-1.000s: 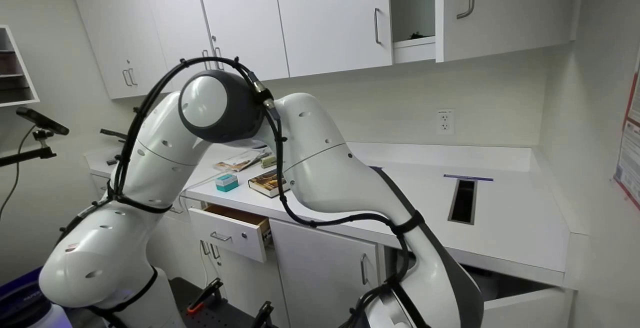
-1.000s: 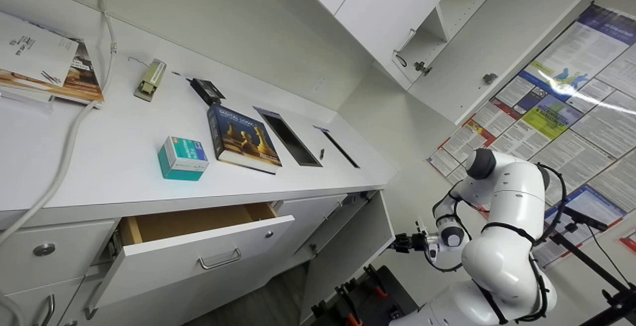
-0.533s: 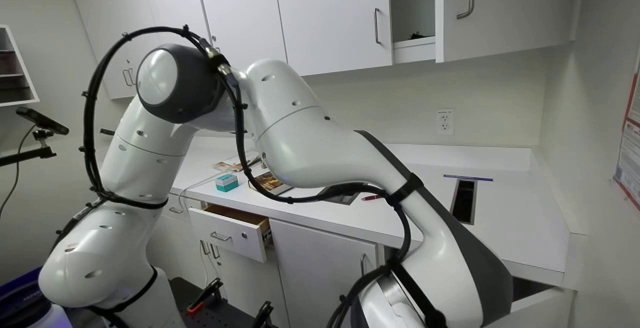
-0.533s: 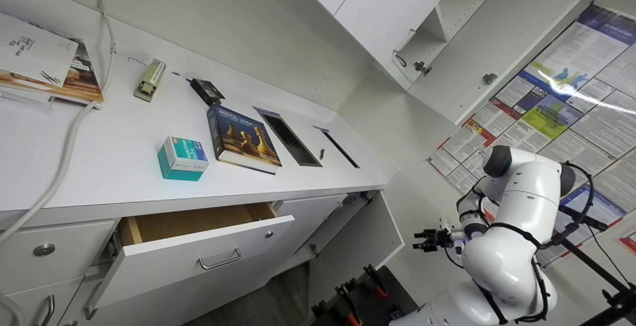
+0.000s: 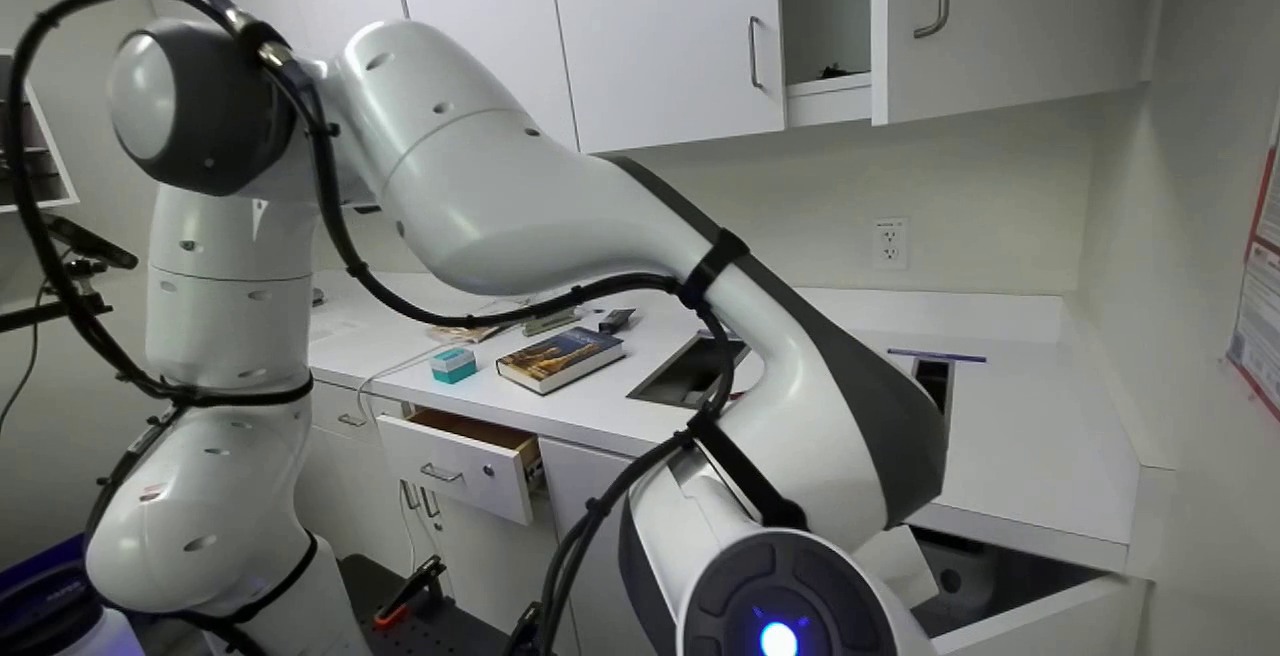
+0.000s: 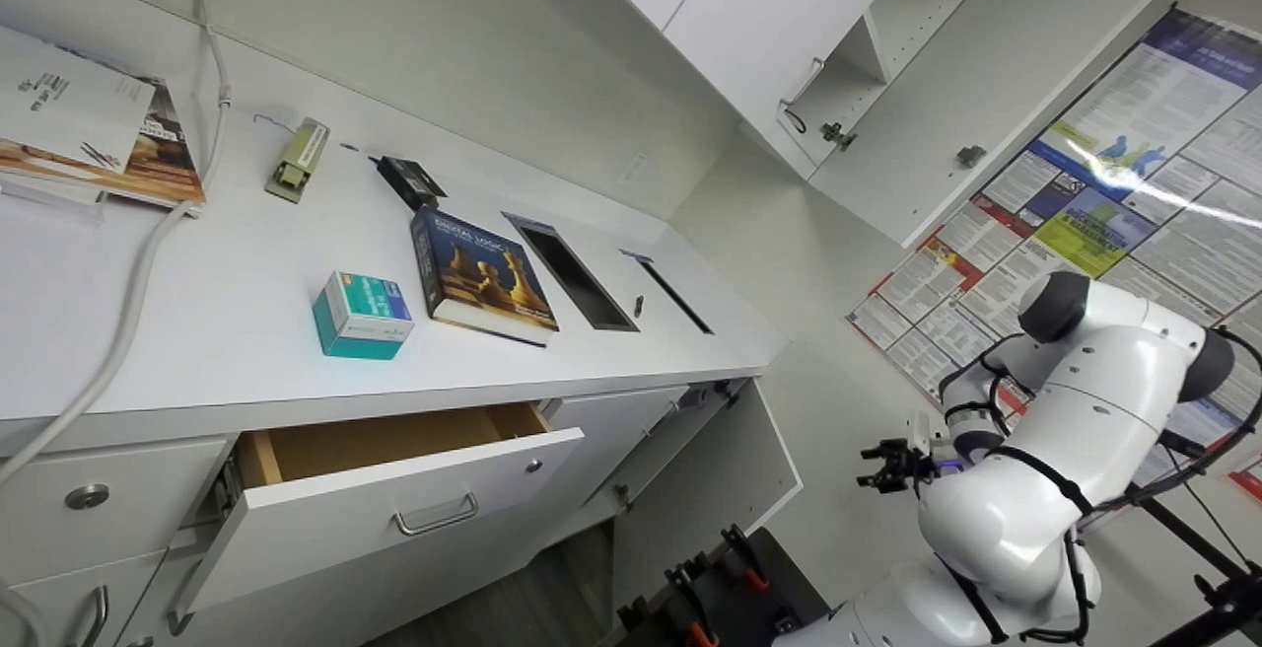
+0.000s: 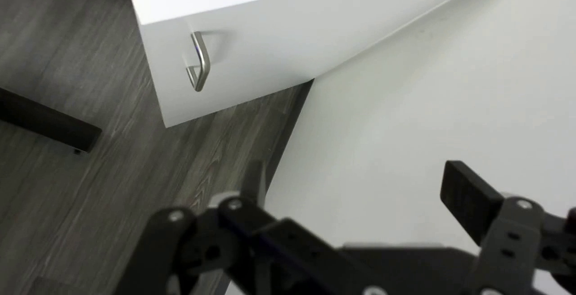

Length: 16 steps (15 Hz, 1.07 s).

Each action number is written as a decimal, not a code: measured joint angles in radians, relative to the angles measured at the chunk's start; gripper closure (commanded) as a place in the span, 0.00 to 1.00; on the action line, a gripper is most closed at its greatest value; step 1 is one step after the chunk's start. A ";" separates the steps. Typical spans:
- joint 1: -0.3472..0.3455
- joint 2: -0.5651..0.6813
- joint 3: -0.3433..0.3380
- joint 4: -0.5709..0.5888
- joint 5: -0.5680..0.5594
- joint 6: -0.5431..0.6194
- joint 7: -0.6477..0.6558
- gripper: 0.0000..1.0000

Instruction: Open the rightmost lower cabinet door

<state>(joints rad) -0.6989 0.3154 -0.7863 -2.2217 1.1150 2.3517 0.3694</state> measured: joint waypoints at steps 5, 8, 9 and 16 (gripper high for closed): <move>0.018 -0.181 -0.007 -0.128 -0.095 0.015 -0.101 0.00; 0.019 -0.301 -0.007 -0.211 -0.166 0.014 -0.165 0.00; 0.020 -0.344 -0.006 -0.240 -0.193 0.013 -0.196 0.00; 0.015 -0.636 0.066 -0.421 -0.420 0.013 -0.328 0.00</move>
<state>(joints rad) -0.6841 -0.3203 -0.7203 -2.6422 0.6950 2.3649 0.0410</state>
